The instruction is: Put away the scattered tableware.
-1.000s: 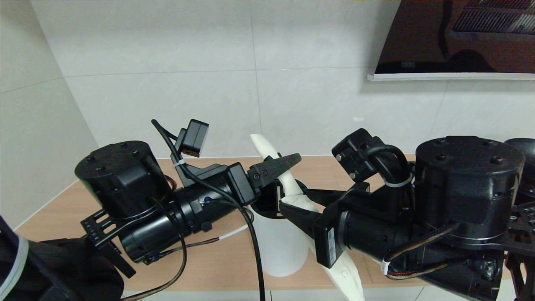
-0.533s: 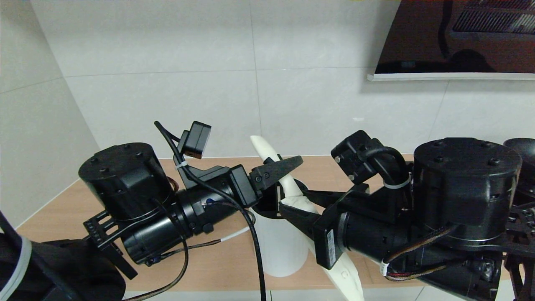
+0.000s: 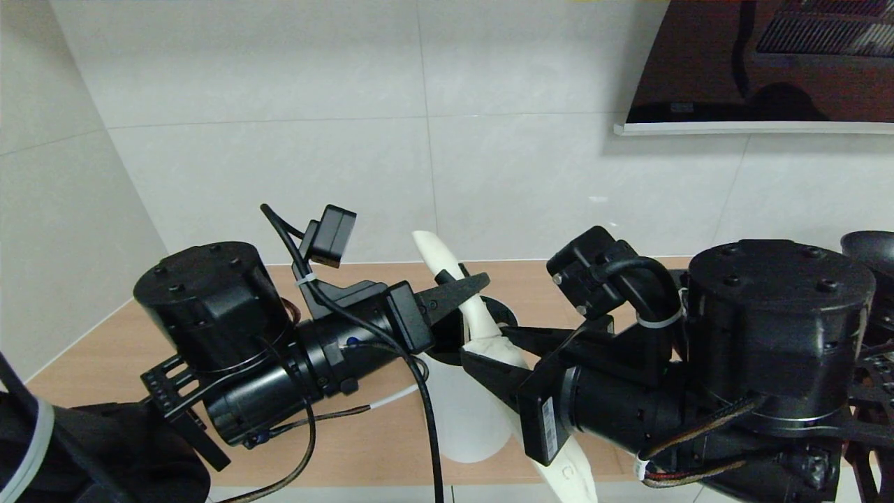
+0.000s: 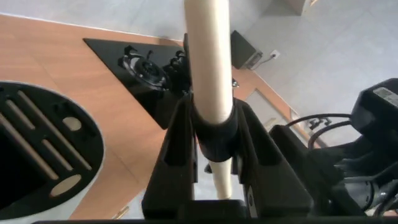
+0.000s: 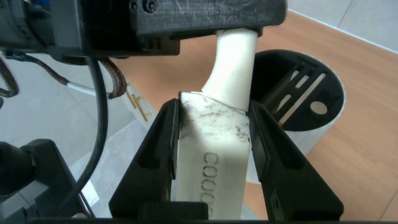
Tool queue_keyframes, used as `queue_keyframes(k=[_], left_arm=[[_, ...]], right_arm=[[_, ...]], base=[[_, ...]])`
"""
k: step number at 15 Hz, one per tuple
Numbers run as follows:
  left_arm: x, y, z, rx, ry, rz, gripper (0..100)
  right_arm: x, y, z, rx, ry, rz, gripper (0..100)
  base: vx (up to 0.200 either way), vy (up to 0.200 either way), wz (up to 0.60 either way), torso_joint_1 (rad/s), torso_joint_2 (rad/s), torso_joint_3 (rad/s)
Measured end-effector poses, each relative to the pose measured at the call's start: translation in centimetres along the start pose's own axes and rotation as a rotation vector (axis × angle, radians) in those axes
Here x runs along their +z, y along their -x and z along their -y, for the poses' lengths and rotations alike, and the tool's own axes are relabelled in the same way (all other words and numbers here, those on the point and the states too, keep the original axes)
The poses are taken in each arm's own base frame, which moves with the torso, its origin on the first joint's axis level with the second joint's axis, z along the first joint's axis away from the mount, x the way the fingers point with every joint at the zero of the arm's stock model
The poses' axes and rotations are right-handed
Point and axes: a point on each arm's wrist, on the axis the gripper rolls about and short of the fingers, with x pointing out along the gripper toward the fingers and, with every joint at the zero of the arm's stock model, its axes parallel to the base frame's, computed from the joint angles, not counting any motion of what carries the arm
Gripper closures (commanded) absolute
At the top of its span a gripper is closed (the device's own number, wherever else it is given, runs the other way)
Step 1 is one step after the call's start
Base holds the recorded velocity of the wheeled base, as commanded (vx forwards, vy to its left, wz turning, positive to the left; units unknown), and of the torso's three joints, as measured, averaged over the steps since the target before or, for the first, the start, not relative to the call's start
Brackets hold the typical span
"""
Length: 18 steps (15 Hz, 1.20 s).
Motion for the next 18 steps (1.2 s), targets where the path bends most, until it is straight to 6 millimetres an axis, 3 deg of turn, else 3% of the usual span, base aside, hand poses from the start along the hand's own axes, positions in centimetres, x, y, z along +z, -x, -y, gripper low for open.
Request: queue_keyframes(k=[10, 11, 18], left_arm=[[0.09, 0.2, 0.39, -0.017, -0.001, 0.018, 100], [0.02, 0.19, 0.45, -0.019, -0.002, 0.017, 100], [0.59, -0.11, 0.84, -0.001, -0.011, 0.07, 100]], right_arm=[[0.1, -0.01, 0.08, -0.029, 0.0, 0.007, 100], [0.09, -0.01, 0.09, -0.03, 0.0, 0.005, 0], [0.28, 0.1, 0.13, -0.034, -0.03, 0.014, 0]], base=[[0.0, 0.0, 0.0, 0.0, 0.0, 0.0], [0.0, 0.0, 0.0, 0.0, 0.0, 0.0], [0.0, 0.0, 0.0, 0.0, 0.0, 0.0]])
